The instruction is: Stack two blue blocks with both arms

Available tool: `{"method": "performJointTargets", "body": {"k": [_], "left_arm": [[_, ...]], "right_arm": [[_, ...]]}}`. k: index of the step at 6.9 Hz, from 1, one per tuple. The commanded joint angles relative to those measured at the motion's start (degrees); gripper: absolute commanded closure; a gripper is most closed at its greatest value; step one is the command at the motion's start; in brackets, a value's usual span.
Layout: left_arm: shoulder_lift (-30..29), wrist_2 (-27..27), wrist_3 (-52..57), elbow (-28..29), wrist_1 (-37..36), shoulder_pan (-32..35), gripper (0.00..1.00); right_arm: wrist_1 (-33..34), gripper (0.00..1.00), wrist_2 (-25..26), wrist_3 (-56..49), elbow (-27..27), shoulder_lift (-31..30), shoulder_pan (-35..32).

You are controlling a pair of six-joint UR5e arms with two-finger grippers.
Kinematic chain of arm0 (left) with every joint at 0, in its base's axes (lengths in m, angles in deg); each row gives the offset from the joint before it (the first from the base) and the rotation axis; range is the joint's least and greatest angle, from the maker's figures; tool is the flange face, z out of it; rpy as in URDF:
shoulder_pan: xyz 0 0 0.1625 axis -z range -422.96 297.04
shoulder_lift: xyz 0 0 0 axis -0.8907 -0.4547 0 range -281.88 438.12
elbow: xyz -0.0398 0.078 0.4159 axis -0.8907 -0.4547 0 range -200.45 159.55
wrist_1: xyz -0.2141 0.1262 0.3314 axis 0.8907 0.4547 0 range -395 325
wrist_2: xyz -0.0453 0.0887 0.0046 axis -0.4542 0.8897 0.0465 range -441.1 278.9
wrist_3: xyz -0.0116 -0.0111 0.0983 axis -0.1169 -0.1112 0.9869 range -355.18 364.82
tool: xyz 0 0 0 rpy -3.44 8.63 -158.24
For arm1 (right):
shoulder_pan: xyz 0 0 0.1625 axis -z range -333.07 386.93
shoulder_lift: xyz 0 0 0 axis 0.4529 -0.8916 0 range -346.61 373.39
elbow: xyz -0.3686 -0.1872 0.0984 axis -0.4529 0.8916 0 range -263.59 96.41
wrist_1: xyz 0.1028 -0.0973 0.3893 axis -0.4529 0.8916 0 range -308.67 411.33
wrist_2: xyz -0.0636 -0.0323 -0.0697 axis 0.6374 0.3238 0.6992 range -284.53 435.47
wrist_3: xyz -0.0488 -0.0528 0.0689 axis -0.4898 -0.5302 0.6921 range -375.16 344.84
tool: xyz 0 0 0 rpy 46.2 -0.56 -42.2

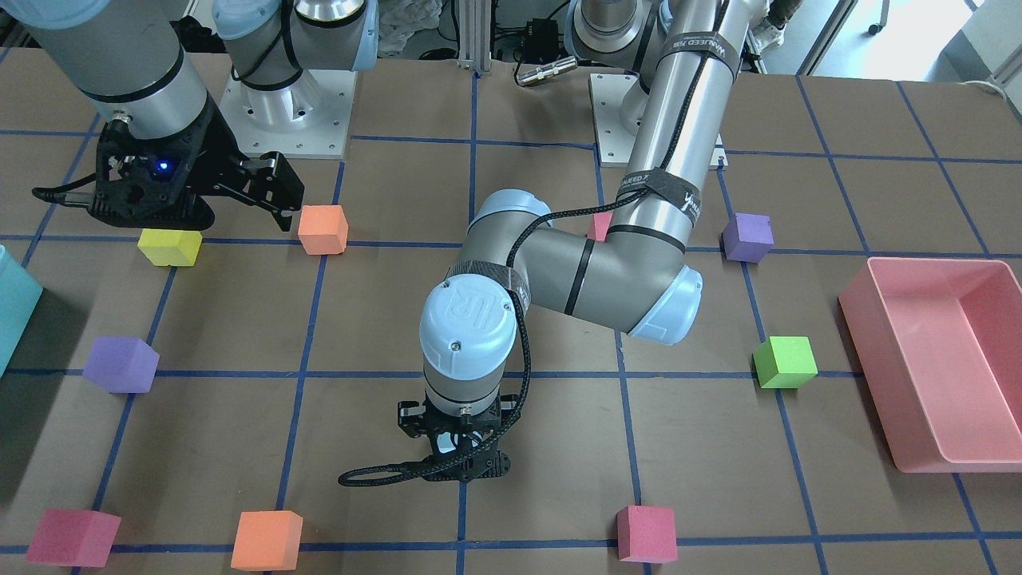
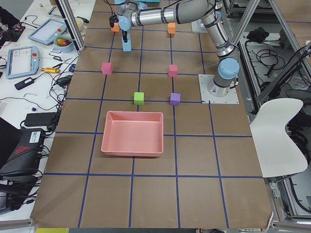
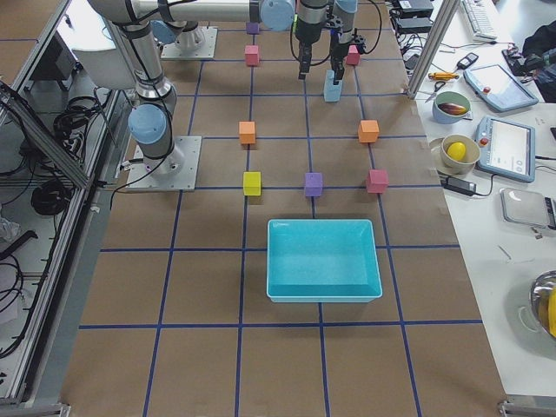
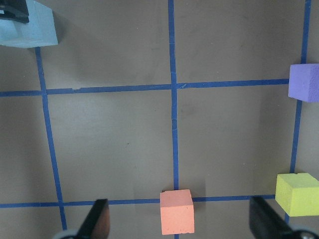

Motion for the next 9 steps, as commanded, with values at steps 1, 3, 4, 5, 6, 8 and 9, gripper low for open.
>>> {"method": "performJointTargets", "body": {"k": [1,3,4,5,6,8,9], "left_arm": [[-0.6,-0.45,-0.27,-0.04,-1.03,0.0,0.0],[0.1,-0.63,-0.27,0.04,-1.03,0.0,0.0],[1.58,-0.28,0.43,-0.04,-0.25,-0.53,0.0],[3.69,-0.19,1.04,-0.48,2.28,-1.66,0.0],[6.93,-0.19,5.4,-0.74,7.35,-3.5,0.0],[15.27,-1.06,13.76,-0.83,22.79,-9.81,0.0],[19.22,-2.12,21.19,-1.01,28.79,-14.11,0.0]], "right_arm": [[0.06,0.0,0.04,0.0,-0.02,-0.02,-0.05],[0.15,0.0,-0.14,0.08,0.06,-0.11,-0.05],[0.24,0.0,-0.05,0.17,-0.02,-0.11,-0.05],[0.24,0.0,-0.14,0.09,-0.02,-0.11,-0.05],[0.32,0.0,-0.22,0.17,0.06,-0.11,-0.05],[0.32,0.0,-0.49,0.17,0.15,-0.11,-0.05],[0.32,0.0,-0.31,0.09,0.06,-0.11,-0.05]]}}
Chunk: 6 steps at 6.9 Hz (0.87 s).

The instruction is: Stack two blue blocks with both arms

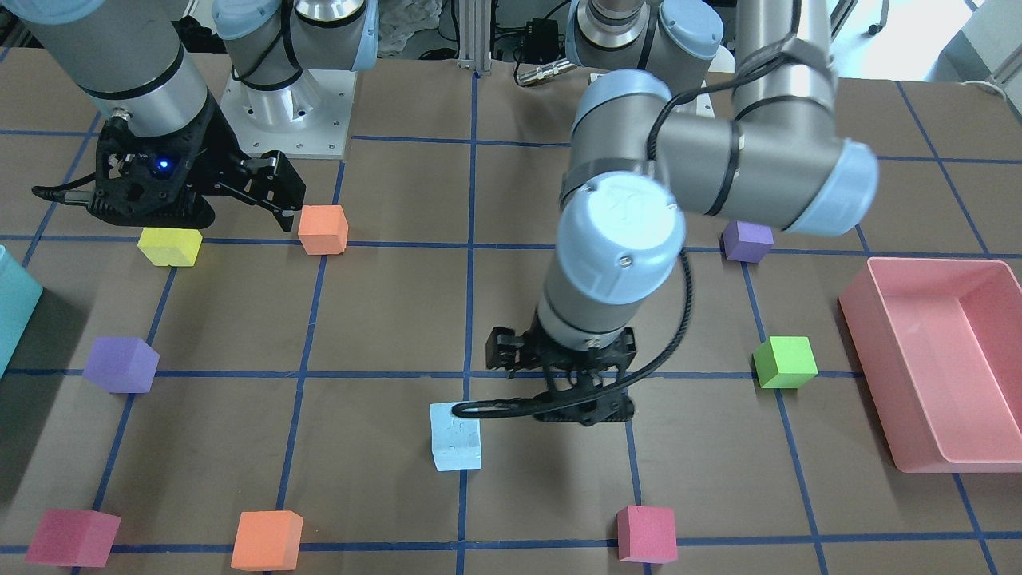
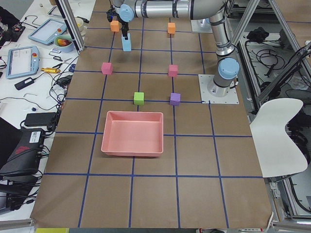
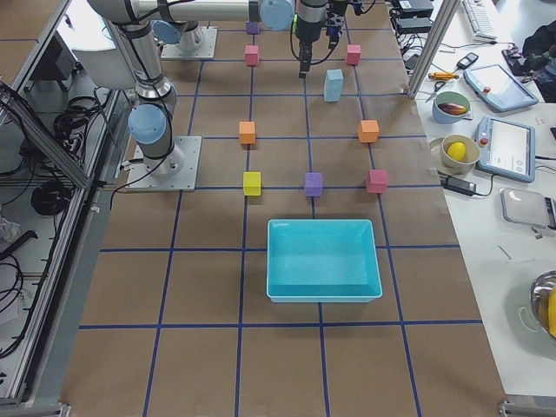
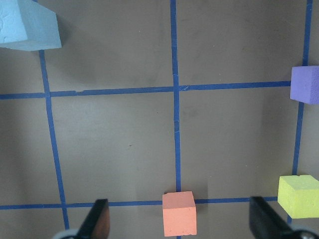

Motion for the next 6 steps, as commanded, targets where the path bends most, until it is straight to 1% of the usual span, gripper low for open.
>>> {"method": "performJointTargets", "body": {"k": [1,2,3,4,5,6], "left_arm": [[8.71,-0.6,10.15,-0.16,11.87,-7.44,0.0],[12.31,2.36,10.62,-0.94,12.52,-7.47,0.0],[16.18,4.48,10.71,-4.25,11.91,-7.99,0.0],[20.22,4.76,10.79,-9.51,8.17,-7.91,0.03],[23.83,4.85,11.32,-15.65,2.91,-7.99,0.0],[24.82,4.85,11.41,-17.8,-2.37,-8.34,0.0]], "right_arm": [[-0.08,0.0,-0.05,0.02,0.14,0.0,0.0],[-0.17,0.0,-0.49,0.02,0.32,-0.08,0.0],[-0.43,0.0,-0.49,-0.15,0.41,-0.69,0.09],[-0.52,0.0,-0.58,-0.16,0.49,-0.7,0.0],[-0.52,0.0,-0.58,-0.16,0.41,-0.7,0.0],[-0.52,0.0,-0.32,-0.16,0.23,-0.7,0.0]]}}
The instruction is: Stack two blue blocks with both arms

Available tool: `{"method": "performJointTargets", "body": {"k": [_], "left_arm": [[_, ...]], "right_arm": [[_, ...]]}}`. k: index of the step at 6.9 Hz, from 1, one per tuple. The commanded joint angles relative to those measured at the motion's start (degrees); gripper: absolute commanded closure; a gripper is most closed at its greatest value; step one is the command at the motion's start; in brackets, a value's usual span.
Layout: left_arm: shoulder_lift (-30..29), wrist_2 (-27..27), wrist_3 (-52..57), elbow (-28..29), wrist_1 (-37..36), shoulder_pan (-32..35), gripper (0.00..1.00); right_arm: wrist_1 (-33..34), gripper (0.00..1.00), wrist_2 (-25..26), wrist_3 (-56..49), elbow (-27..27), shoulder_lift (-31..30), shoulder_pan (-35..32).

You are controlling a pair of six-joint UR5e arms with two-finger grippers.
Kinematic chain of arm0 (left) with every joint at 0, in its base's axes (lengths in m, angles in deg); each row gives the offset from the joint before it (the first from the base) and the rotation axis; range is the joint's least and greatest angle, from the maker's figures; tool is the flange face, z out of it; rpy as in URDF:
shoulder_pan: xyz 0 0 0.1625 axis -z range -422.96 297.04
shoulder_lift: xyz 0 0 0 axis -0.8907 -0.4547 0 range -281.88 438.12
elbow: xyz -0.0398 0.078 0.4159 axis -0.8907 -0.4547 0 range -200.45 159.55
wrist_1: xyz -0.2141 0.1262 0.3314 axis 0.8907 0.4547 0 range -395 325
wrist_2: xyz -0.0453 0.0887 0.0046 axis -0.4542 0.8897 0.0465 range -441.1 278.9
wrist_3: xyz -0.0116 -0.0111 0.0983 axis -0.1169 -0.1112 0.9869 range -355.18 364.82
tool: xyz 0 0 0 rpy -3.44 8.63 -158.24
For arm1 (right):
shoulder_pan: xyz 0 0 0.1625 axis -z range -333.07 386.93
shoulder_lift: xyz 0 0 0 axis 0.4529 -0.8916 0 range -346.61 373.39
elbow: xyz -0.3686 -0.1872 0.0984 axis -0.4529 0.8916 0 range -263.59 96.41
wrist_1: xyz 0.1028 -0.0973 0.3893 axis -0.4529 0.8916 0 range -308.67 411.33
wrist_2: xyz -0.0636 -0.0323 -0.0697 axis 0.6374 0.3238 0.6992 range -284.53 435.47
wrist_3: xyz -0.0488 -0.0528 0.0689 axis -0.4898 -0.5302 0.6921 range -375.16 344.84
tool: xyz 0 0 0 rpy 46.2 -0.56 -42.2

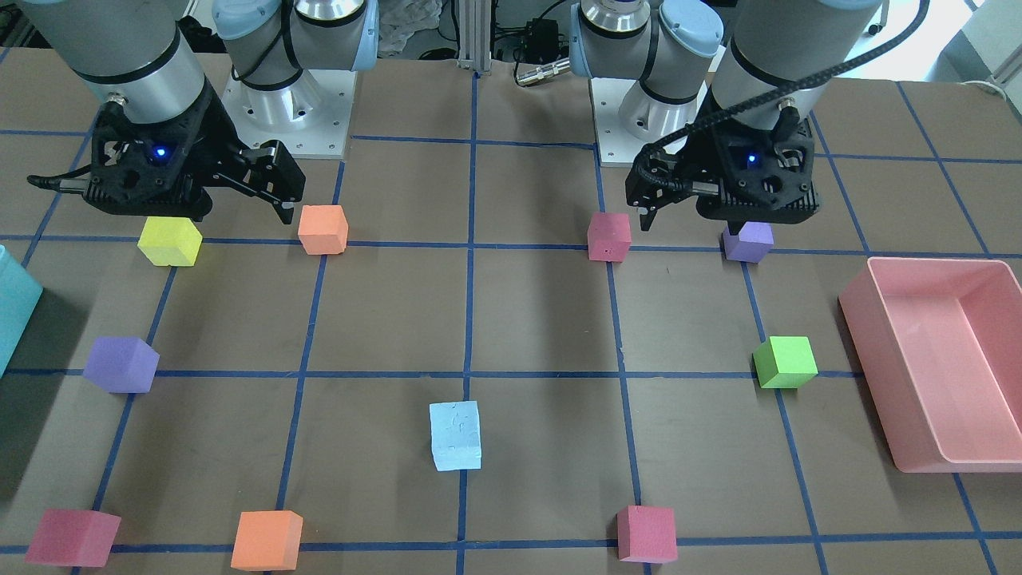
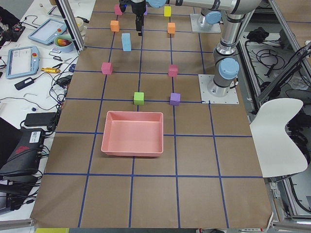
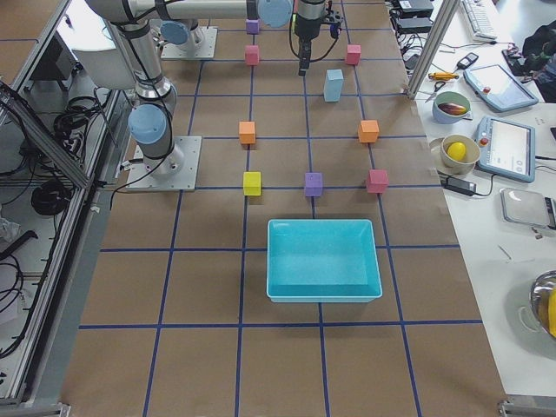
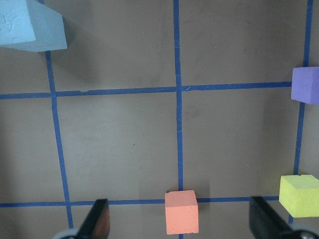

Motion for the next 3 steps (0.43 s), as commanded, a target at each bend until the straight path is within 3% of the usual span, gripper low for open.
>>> {"method": "performJointTargets", "body": {"k": [1,3], "left_arm": [[2.34,-0.01,0.36,-3.95,-6.87,-0.67,0.0],[2.43,-0.1,0.1,-3.95,-8.01,-0.59,0.0]], "right_arm": [[-0.11,0.0,0.54,-0.01,-0.23,-0.03,-0.01],[-0.28,0.0,0.63,-0.01,-0.5,0.05,-0.1]]}}
